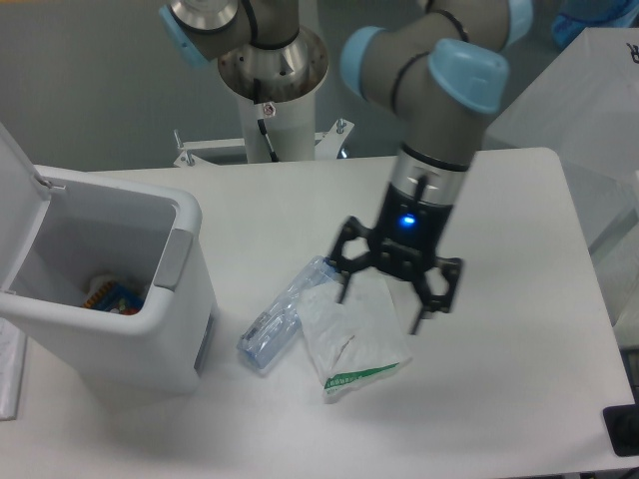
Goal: Open the trash can
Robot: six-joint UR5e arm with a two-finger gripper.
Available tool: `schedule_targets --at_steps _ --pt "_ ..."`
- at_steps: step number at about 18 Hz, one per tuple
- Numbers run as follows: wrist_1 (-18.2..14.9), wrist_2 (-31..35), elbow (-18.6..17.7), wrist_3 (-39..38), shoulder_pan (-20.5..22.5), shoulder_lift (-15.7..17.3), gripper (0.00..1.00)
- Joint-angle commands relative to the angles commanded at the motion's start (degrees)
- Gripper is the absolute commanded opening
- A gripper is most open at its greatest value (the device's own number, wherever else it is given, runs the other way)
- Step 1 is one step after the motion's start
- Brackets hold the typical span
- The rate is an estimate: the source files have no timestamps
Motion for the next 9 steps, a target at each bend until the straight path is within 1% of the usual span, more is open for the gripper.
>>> schedule_targets --at_steps 3,5,6,9 --pt "-0.2 8.9 1.7 1.9 -1.0 -1.3 1.00" --pt "-1.0 11.5 2.7 4.7 -2.1 -1.6 1.00" --pt "-1.7 12.7 2.9 5.8 -2.2 -1.6 1.00" --pt "-5.6 16.0 3.2 11.4 -2.4 -1.6 1.00"
